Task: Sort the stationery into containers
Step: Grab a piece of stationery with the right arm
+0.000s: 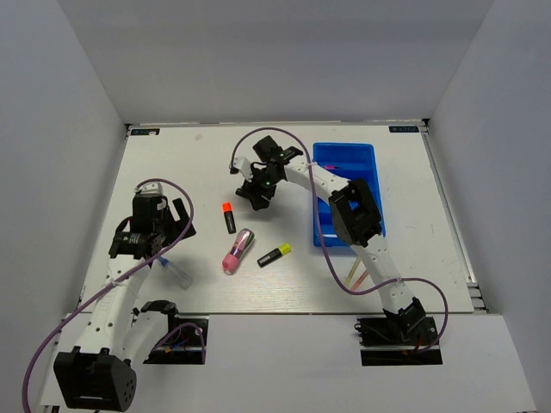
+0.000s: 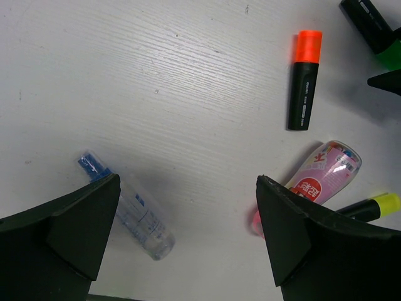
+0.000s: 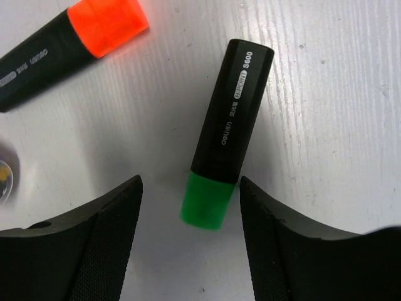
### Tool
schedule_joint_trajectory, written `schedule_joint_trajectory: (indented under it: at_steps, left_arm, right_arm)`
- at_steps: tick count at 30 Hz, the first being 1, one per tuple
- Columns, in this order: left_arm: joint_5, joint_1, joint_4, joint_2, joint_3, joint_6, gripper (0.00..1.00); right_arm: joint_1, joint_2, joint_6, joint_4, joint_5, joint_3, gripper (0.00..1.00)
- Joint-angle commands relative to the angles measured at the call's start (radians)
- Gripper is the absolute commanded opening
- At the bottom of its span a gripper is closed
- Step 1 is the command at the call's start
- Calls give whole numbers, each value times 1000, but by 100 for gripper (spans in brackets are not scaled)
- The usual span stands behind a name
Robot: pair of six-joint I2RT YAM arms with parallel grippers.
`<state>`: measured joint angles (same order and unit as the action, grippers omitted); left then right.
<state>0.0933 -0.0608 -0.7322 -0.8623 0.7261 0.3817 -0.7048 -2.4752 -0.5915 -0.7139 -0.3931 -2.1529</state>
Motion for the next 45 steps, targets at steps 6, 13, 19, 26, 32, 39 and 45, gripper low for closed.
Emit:
schedule_joint_trajectory:
  at_steps: [6,13,19,26,32,39,45]
  left_arm:
    - [-1,6,10,20,-10,-1,100]
    - [0,7,10,23,-8,-3,100]
    - [0,7,8,25,-10,-1,100]
    - [-17,7,17,26,-13,0,100]
    - [-29,9,20,26,-16,-1,100]
    - [-47,6,45,23,-22,-1,100]
    - [-72,7,37,23,-25,-4,100]
  right_arm:
    - [-12,-64,154,33,106,19,62]
    - [-22,-47,153,94,160,73,48]
    - [-32,-5,110,119,204,160,38]
    - [-30,18,73,42,224,191,23]
    - [-25,62,78,19,223,223,2]
    - [-9,163,67,-33,125,216,0]
    - [-7,264,65,-76,148,182,0]
